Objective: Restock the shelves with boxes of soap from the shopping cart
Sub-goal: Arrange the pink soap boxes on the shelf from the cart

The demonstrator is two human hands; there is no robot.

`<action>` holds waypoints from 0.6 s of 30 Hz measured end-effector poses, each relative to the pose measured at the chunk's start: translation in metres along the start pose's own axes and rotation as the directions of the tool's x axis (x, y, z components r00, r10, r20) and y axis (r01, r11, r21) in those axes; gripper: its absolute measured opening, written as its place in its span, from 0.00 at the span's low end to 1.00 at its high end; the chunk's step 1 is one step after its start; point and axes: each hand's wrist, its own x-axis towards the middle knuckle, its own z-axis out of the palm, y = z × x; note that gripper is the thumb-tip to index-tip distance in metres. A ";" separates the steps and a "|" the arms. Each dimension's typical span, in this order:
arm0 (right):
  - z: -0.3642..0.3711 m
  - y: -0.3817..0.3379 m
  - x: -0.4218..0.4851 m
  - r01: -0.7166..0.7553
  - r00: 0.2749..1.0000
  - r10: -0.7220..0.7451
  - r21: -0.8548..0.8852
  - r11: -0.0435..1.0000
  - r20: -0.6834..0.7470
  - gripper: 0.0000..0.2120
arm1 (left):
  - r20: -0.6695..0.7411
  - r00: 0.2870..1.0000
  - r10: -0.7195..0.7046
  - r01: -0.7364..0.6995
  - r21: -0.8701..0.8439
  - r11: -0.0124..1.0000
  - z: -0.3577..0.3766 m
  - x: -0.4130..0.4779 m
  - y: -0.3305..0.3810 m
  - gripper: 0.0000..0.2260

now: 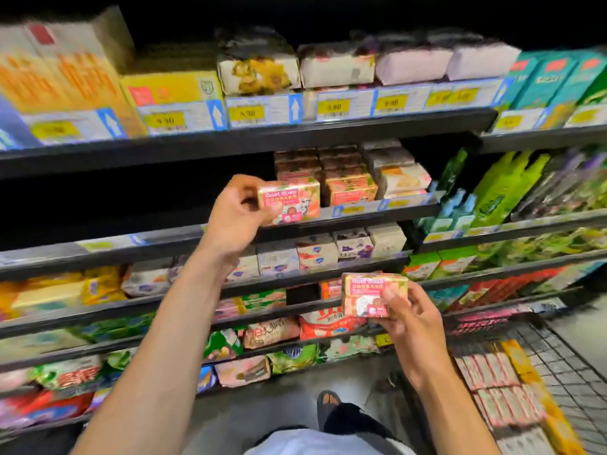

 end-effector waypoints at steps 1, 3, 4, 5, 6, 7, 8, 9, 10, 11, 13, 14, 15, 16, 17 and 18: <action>0.001 -0.001 0.005 0.001 1.000 -0.001 0.004 1.000 0.008 0.11 | -0.009 1.000 0.007 -0.006 0.043 0.999 0.003 0.014 0.000 0.16; 0.002 -0.003 0.017 0.001 1.000 -0.001 0.012 1.000 0.016 0.09 | -0.033 0.999 -0.015 0.018 0.110 0.994 0.011 0.041 -0.002 0.17; 0.002 -0.004 0.024 0.003 1.000 -0.003 0.009 1.000 0.021 0.10 | -0.049 0.998 -0.024 0.031 0.148 0.988 0.014 0.052 -0.005 0.17; 0.004 -0.005 0.030 0.005 1.000 -0.005 0.007 1.000 0.025 0.11 | -0.064 0.998 -0.026 0.038 0.195 0.980 0.016 0.063 -0.009 0.17; 0.005 -0.005 0.037 0.008 1.000 -0.008 0.006 1.000 0.027 0.12 | -0.073 0.997 -0.026 0.043 0.240 0.970 0.019 0.072 -0.014 0.16; 0.006 -0.006 0.043 0.011 1.000 -0.011 0.006 1.000 0.027 0.14 | -0.084 0.996 -0.027 0.049 0.279 0.959 0.021 0.079 -0.018 0.15; 0.007 -0.006 0.049 0.016 0.999 -0.016 0.008 1.000 0.027 0.15 | -0.095 0.995 -0.026 0.055 0.318 0.947 0.023 0.085 -0.022 0.15; 0.008 -0.007 0.055 0.020 0.999 -0.021 0.013 1.000 0.027 0.17 | -0.107 0.994 -0.017 0.055 0.367 0.929 0.025 0.088 -0.025 0.14; 0.009 -0.006 0.060 0.024 0.999 -0.024 0.015 1.000 0.028 0.19 | -0.118 0.993 0.001 0.049 0.427 0.903 0.027 0.091 -0.027 0.15; 0.010 -0.006 0.064 0.025 0.999 -0.026 0.014 1.000 0.031 0.21 | -0.126 0.992 0.022 0.043 0.489 0.871 0.029 0.092 -0.029 0.16; 0.012 -0.003 0.071 0.023 0.999 -0.023 -0.001 1.000 0.038 0.22 | -0.129 0.990 0.058 0.026 0.567 0.823 0.034 0.093 -0.029 0.18; 0.013 -0.002 0.074 0.026 0.999 -0.025 -0.017 1.000 0.041 0.22 | -0.126 0.990 0.070 0.018 0.593 0.805 0.036 0.094 -0.030 0.18; 0.015 -0.001 0.077 0.032 0.999 -0.030 -0.036 0.999 0.044 0.21 | -0.123 0.989 0.079 0.013 0.611 0.791 0.037 0.095 -0.031 0.18; 0.017 0.000 0.079 0.036 0.998 -0.033 -0.052 0.998 0.048 0.20 | -0.122 0.989 0.084 0.010 0.622 0.783 0.038 0.097 -0.032 0.18; 0.019 0.001 0.082 0.037 0.998 -0.033 -0.062 0.997 0.054 0.20 | -0.121 0.989 0.087 0.009 0.629 0.778 0.038 0.098 -0.033 0.18; 0.021 0.002 0.083 0.033 0.998 -0.030 -0.061 0.998 0.057 0.20 | -0.119 0.989 0.089 0.007 0.638 0.770 0.038 0.100 -0.034 0.19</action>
